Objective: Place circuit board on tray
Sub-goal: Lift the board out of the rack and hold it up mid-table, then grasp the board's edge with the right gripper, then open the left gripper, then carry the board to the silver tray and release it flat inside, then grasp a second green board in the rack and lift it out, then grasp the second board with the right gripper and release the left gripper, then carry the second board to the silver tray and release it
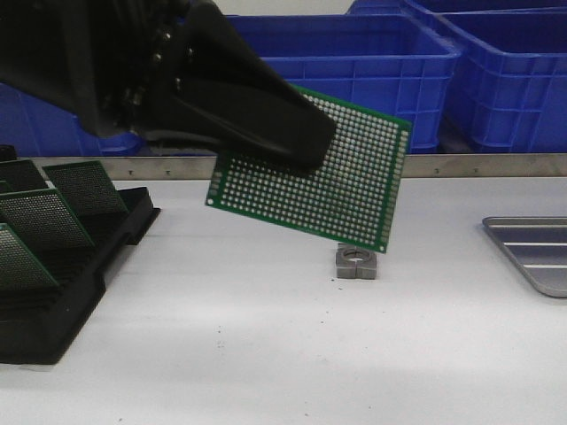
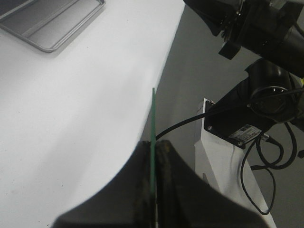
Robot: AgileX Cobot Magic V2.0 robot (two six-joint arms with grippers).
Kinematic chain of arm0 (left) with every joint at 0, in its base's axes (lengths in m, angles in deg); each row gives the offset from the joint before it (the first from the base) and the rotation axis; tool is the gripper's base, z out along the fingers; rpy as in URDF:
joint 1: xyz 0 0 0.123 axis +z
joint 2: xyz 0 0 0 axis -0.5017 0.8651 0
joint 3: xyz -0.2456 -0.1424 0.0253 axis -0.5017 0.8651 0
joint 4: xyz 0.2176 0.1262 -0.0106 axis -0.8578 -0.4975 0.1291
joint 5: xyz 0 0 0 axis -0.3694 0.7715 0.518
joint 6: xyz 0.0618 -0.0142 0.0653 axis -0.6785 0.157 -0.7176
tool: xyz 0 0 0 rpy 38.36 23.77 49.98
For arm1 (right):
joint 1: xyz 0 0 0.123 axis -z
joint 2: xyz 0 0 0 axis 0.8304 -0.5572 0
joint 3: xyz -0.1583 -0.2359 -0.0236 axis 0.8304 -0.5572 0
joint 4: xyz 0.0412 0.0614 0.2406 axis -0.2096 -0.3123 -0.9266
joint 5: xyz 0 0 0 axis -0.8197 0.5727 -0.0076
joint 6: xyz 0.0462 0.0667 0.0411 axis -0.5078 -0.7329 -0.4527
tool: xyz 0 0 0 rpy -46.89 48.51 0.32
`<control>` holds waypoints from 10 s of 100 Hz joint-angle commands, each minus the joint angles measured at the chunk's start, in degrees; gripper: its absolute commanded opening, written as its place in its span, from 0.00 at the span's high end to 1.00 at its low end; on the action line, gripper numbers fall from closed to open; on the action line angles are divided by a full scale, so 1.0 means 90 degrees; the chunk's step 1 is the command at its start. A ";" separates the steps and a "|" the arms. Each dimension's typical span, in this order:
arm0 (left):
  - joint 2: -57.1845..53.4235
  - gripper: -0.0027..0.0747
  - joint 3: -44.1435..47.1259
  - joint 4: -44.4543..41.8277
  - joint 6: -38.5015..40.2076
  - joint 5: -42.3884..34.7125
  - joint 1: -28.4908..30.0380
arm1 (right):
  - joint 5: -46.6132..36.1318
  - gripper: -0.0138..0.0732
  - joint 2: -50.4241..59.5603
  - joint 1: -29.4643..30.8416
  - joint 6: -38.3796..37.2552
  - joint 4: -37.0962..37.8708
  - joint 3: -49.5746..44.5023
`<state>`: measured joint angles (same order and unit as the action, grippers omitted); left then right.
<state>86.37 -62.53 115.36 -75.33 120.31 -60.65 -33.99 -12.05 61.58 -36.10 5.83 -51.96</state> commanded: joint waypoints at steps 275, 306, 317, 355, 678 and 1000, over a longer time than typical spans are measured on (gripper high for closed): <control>-0.0055 0.59 -0.0193 0.0817 -0.0747 0.0233 -0.0080 | 0.6500 0.91 -0.8474 -0.2194 0.8873 -0.8290 0.5403; -0.0055 0.43 -0.0193 0.0849 -0.0747 0.0221 -0.0080 | 0.6758 0.91 -0.8474 -0.2187 0.8658 -0.8256 0.5403; -0.0055 0.43 -0.0193 0.0849 -0.0753 0.0221 -0.0080 | 0.6827 0.91 -0.8474 -0.2187 0.8348 -0.7996 0.5403; -0.0055 0.43 -0.0193 0.0849 -0.0753 0.0198 -0.0080 | 0.6666 0.91 -0.8474 -0.2002 0.7424 -0.6871 0.5403; -0.0101 0.99 -0.0429 -0.7229 -0.0720 -0.2170 0.2126 | 0.1657 0.19 -0.9724 0.0732 0.6177 -0.6782 0.5596; -0.0611 0.39 -0.0974 -0.1758 -0.0752 -0.0825 0.1042 | 0.4241 0.92 -0.9568 -0.2879 0.8149 -0.8194 0.5581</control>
<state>82.33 -69.61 96.20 -82.66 112.71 -50.83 4.22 -100.15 32.66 39.13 -66.05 -1.83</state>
